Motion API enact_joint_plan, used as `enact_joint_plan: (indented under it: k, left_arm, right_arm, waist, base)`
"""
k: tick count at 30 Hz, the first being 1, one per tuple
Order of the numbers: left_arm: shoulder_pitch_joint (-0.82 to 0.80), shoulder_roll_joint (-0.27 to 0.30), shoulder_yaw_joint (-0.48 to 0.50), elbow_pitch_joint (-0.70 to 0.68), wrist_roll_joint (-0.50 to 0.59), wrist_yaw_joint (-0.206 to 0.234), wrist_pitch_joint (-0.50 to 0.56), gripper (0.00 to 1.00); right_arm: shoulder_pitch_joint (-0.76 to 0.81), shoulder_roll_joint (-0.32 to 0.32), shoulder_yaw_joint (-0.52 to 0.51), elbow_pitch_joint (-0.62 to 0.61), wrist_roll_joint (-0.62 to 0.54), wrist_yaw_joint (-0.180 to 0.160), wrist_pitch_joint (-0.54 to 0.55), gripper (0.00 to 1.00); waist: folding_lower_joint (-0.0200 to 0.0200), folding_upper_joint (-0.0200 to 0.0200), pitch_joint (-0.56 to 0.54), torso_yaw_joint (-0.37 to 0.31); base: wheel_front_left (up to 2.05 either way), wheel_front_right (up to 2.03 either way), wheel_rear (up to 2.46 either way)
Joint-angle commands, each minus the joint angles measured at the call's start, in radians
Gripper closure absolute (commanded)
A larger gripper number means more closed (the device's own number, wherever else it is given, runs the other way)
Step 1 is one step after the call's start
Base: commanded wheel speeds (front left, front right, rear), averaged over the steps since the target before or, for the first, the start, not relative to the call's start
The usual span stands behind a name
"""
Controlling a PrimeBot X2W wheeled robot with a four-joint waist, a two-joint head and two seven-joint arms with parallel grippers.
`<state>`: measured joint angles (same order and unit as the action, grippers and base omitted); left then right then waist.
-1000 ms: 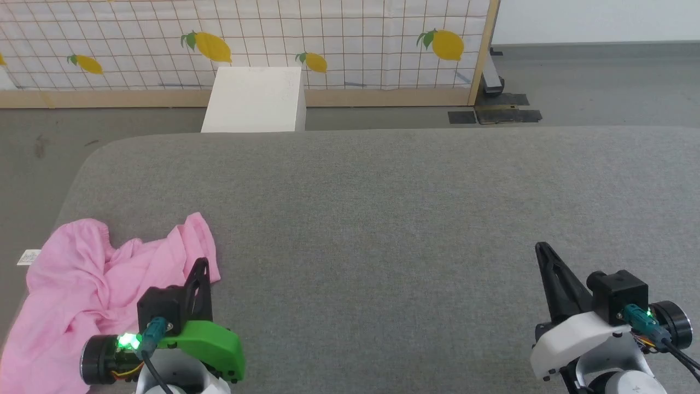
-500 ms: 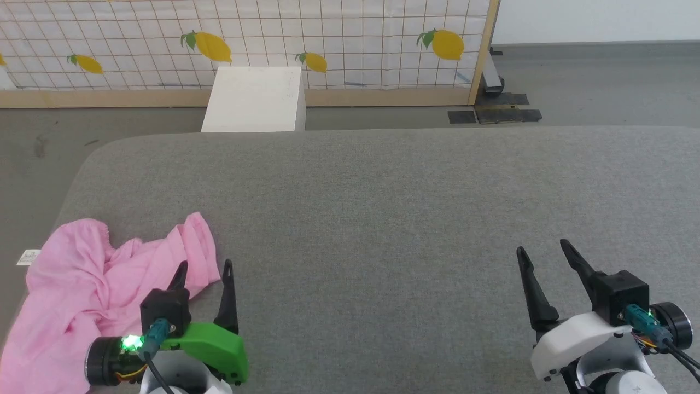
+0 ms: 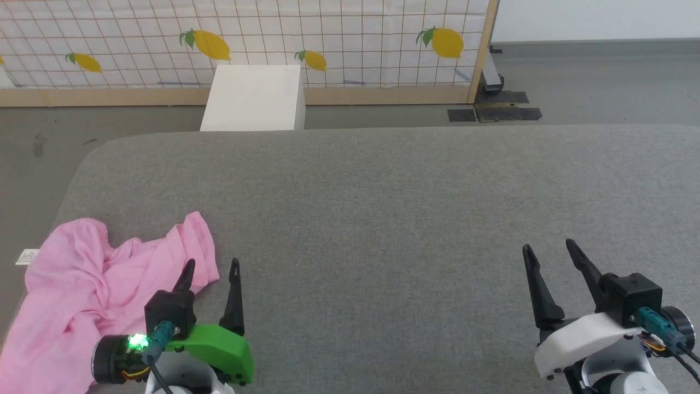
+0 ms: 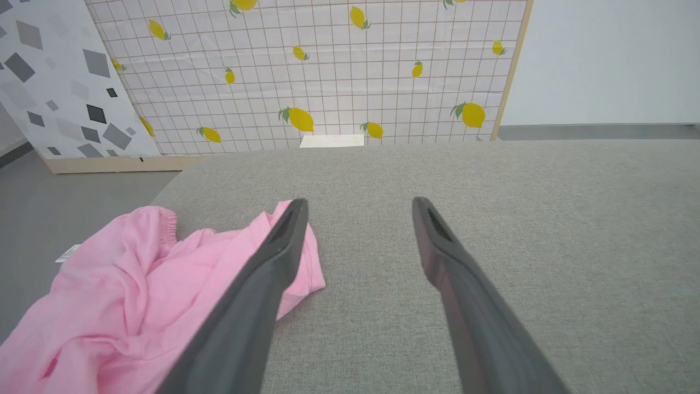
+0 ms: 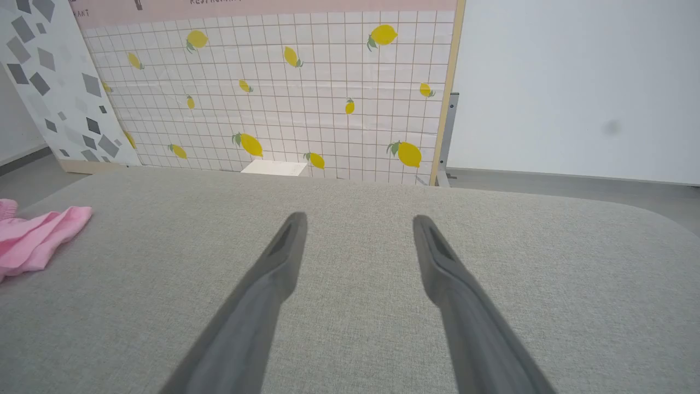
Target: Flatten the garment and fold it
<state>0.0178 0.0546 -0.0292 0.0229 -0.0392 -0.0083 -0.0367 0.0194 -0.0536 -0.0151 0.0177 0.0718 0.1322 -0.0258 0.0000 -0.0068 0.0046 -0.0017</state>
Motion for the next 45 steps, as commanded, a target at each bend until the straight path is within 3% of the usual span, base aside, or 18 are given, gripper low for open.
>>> enact_joint_plan:
  k: [1, 29, 45]
  left_arm:
    - [-0.023, -0.001, -0.005, 0.002, -0.013, -0.006, -0.009, 0.00]
    - [-0.057, -0.002, -0.035, 0.029, -0.032, -0.027, -0.067, 0.00]
    - [-0.074, -0.001, -0.019, 0.061, -0.039, -0.024, -0.100, 0.00]
  right_arm:
    - [-0.002, 0.001, -0.005, 0.002, 0.014, 0.000, -0.012, 0.00]
    - [0.023, 0.001, -0.040, -0.004, 0.026, -0.001, -0.055, 0.00]
    - [0.045, 0.002, -0.029, -0.066, -0.016, -0.001, -0.027, 0.00]
  waist:
    - [0.0000, 0.0011, 0.000, 0.000]
    - [0.0000, 0.0026, 0.003, 0.009]
    - [0.0000, 0.0035, 0.007, 0.144]
  base:
    - [0.00, 0.00, 0.00]
    - [0.00, 0.00, 0.00]
    - [0.00, 0.00, 0.00]
